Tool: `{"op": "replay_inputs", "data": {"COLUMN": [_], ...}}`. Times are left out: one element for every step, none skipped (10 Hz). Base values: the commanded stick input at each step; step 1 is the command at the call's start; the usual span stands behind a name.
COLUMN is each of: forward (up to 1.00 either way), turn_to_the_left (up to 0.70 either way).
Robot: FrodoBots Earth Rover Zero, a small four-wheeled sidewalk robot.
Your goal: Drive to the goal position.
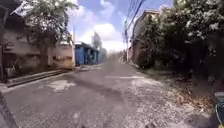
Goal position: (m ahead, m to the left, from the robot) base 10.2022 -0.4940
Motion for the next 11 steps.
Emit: {"op": "replay_inputs", "data": {"forward": [0.45, 0.45, 0.45, 0.45, 0.45, 0.45, 0.45, 0.45, 0.45, 0.45, 0.49], "turn_to_the_left": [0.0, 0.0, 0.0, 0.0, 0.0, 0.0, 0.0, 0.0, 0.0, 0.0, 0.0]}}
